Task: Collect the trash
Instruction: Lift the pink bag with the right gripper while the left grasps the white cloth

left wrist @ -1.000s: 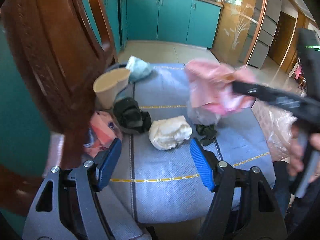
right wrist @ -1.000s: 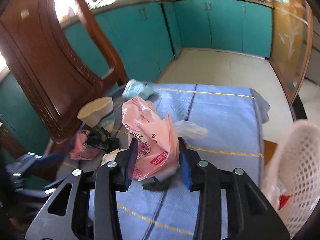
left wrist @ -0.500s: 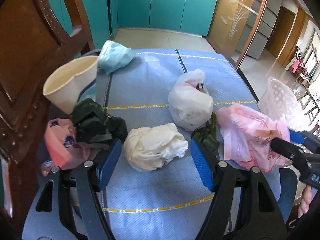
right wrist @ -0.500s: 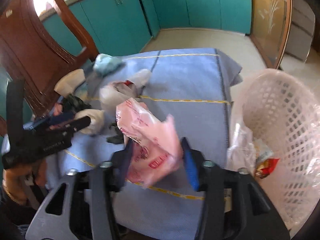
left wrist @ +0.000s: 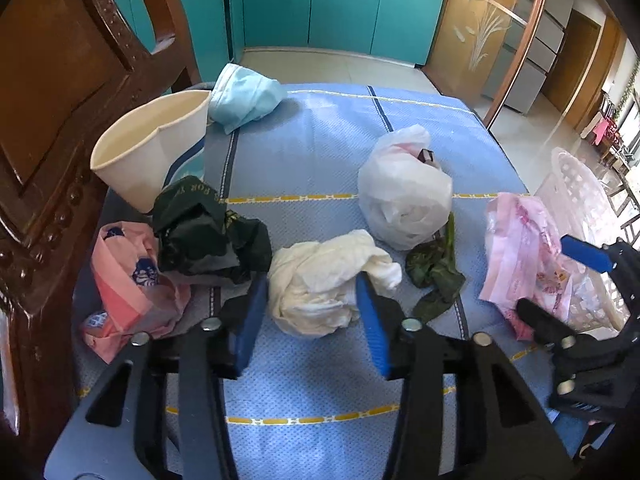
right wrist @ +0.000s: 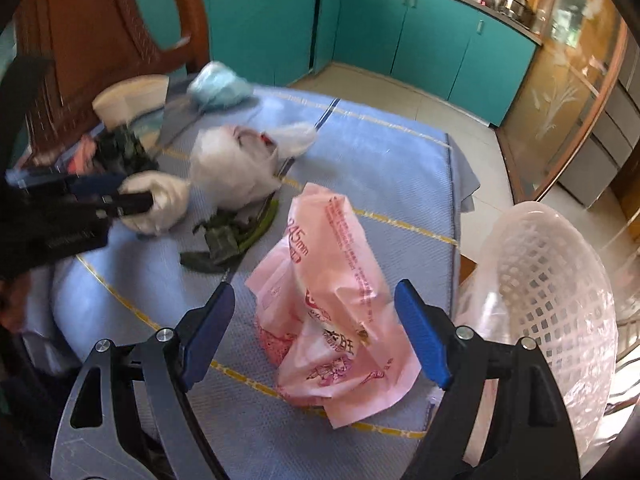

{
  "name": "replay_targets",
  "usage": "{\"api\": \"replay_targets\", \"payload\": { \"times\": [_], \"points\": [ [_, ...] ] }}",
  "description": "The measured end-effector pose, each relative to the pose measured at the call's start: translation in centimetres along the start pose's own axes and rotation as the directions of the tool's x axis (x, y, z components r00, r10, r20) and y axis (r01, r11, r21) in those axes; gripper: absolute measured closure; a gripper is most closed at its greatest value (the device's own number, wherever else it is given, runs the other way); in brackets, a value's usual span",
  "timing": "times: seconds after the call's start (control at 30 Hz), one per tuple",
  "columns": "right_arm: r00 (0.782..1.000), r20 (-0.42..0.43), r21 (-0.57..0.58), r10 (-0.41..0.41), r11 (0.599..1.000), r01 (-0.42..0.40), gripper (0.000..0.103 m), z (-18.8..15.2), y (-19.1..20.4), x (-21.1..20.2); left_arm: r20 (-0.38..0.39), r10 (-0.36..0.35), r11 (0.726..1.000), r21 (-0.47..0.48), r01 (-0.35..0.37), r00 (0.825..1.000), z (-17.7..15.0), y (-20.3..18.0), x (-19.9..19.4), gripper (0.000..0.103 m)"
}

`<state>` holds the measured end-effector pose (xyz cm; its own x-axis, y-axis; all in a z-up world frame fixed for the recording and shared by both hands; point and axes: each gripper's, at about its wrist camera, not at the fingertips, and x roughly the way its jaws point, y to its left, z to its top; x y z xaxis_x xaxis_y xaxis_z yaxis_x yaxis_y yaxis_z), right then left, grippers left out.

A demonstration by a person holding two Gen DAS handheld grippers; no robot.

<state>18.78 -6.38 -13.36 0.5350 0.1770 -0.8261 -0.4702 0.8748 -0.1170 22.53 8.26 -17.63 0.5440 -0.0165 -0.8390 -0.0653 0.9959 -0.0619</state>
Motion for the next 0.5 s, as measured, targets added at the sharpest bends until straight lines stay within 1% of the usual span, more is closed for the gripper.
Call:
{"api": "replay_targets", "payload": {
  "times": [0.07,0.1,0.2,0.3,0.33,0.43,0.47,0.5],
  "points": [
    [1.0,-0.006,-0.037,-0.021,0.999,0.02,0.022,0.0,0.6,0.4,-0.008,-0.001,1.0,0.003,0.001,1.0,0.1,-0.2,0.3,0.046],
    [1.0,-0.008,-0.051,-0.027,0.998,0.026,0.022,0.0,0.8,0.6,-0.015,0.001,1.0,0.005,-0.001,1.0,0.0,-0.3,0.4,0.045],
    [0.998,-0.009,-0.098,-0.06,0.993,0.059,0.022,0.0,1.4,1.2,-0.027,0.001,1.0,0.007,-0.001,1.0,-0.2,-0.7,0.9,0.045],
    [0.997,-0.013,-0.112,-0.079,0.991,0.077,0.022,-0.2,1.5,1.8,-0.024,0.01,1.0,0.01,-0.009,1.0,-0.4,-0.8,1.1,0.045],
    [0.997,-0.017,-0.109,-0.08,0.991,0.077,0.022,-0.4,1.4,2.0,-0.024,0.01,1.0,0.009,-0.01,1.0,-0.4,-0.8,1.1,0.045],
    [0.997,-0.033,-0.086,-0.07,0.994,0.067,0.023,-0.6,0.9,2.7,-0.018,0.013,1.0,0.008,-0.013,1.0,-0.4,-0.6,1.1,0.052],
    [0.998,-0.031,-0.065,-0.05,0.997,0.048,0.025,-0.6,0.6,2.6,-0.016,0.013,1.0,0.008,-0.013,1.0,-0.4,-0.6,1.0,0.056],
    [0.999,-0.036,-0.045,-0.025,0.999,0.023,0.035,-0.6,0.2,2.6,-0.011,0.014,1.0,0.01,-0.014,1.0,-0.4,-0.6,0.9,0.058]
  ]
}}
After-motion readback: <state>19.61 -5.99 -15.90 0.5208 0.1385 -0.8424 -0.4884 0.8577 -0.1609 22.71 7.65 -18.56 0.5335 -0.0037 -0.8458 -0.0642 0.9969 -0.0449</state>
